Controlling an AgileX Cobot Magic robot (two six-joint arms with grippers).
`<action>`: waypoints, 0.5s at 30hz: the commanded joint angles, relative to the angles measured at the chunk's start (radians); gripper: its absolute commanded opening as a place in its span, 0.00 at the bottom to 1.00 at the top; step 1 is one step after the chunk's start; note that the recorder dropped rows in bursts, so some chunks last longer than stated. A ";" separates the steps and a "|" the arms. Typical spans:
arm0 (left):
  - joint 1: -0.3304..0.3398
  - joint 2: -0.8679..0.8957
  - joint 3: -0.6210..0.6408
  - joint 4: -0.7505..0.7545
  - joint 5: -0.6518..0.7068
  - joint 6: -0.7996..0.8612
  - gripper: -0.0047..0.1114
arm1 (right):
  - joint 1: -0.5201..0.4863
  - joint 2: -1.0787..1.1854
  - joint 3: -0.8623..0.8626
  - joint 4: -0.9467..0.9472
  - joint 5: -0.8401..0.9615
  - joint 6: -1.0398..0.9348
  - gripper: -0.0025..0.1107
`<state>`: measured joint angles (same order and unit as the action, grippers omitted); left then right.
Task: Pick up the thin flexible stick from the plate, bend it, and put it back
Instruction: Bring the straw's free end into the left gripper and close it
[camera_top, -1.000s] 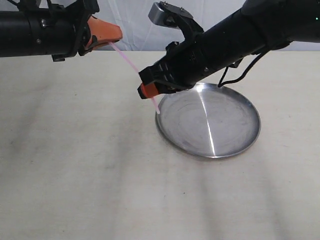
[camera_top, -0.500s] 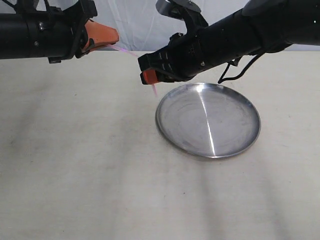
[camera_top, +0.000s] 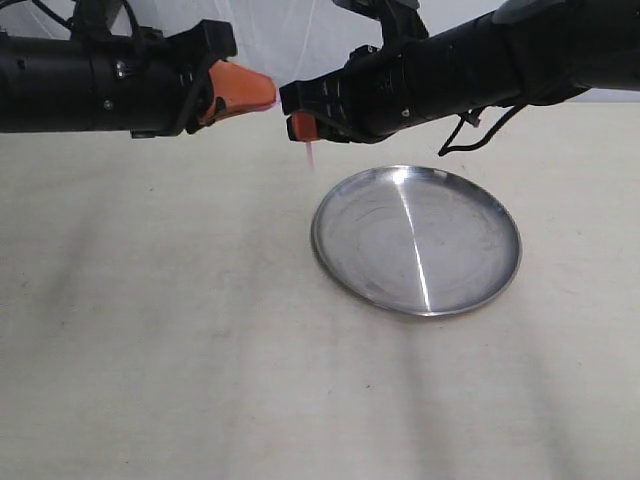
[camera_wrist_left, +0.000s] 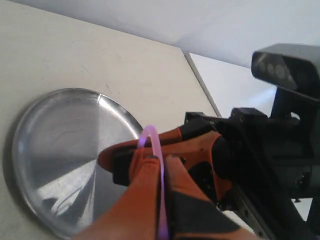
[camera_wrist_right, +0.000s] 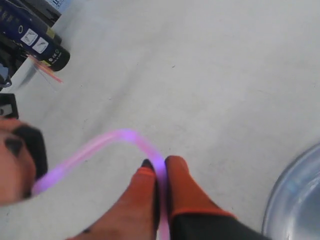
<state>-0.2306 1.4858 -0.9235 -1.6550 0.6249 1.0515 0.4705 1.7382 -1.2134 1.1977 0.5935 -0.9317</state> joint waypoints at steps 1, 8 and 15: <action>-0.052 0.008 0.015 0.072 -0.013 0.002 0.04 | 0.008 -0.028 -0.017 0.092 0.030 -0.010 0.03; -0.052 0.008 0.015 0.097 -0.023 0.002 0.04 | 0.008 -0.028 -0.017 0.094 0.031 -0.010 0.03; -0.052 0.008 0.015 0.111 -0.038 0.002 0.04 | 0.008 -0.038 -0.017 0.118 0.032 -0.014 0.03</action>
<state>-0.2699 1.4858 -0.9235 -1.5977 0.5847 1.0515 0.4705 1.7362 -1.2134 1.2372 0.5911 -0.9357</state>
